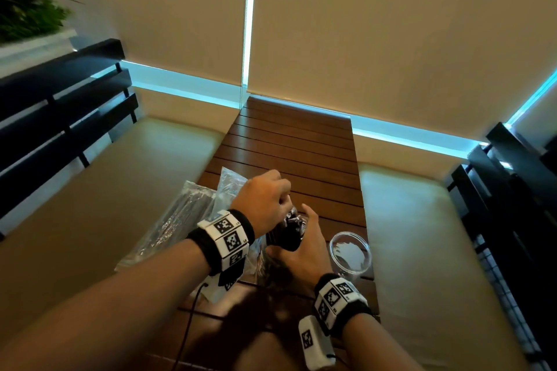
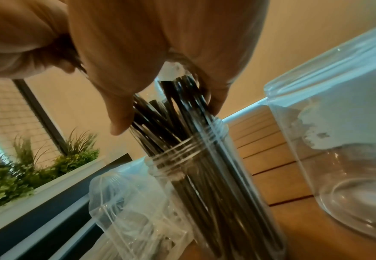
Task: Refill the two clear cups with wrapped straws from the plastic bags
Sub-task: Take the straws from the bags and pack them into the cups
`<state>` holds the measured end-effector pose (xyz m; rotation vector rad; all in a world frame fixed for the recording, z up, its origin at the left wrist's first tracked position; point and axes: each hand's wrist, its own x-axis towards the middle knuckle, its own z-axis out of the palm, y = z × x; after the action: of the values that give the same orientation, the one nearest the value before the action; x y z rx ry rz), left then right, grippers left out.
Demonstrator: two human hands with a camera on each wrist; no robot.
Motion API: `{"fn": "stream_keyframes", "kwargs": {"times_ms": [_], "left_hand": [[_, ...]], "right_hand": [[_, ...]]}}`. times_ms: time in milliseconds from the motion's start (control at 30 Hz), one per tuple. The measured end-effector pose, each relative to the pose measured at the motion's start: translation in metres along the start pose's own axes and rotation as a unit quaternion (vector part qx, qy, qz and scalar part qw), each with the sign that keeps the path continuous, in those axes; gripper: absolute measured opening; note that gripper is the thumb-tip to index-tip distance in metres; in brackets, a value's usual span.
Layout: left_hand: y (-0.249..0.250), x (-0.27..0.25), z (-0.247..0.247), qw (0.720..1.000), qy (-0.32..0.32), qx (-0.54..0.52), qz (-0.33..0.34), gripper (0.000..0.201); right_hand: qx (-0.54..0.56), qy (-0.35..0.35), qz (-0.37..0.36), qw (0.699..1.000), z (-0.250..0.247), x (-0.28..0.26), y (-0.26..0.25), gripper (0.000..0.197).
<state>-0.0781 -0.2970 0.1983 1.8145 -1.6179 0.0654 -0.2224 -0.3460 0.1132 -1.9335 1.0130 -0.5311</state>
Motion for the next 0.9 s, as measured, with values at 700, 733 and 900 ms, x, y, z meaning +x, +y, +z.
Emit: {"fn": "stream_keyframes", "kwargs": {"times_ms": [700, 733, 900], "left_hand": [[-0.023, -0.043, 0.066, 0.967, -0.238, 0.094, 0.002, 0.070], [-0.023, -0.047, 0.071, 0.961, -0.257, 0.100, -0.002, 0.071], [-0.023, -0.045, 0.077, 0.952, -0.268, 0.148, 0.012, 0.072]], "right_hand": [[-0.039, 0.019, -0.045, 0.998, 0.011, 0.004, 0.032, 0.086], [-0.036, 0.023, -0.047, 0.998, 0.011, 0.005, 0.031, 0.082], [-0.035, 0.017, -0.042, 0.998, 0.010, 0.005, 0.038, 0.077]]}}
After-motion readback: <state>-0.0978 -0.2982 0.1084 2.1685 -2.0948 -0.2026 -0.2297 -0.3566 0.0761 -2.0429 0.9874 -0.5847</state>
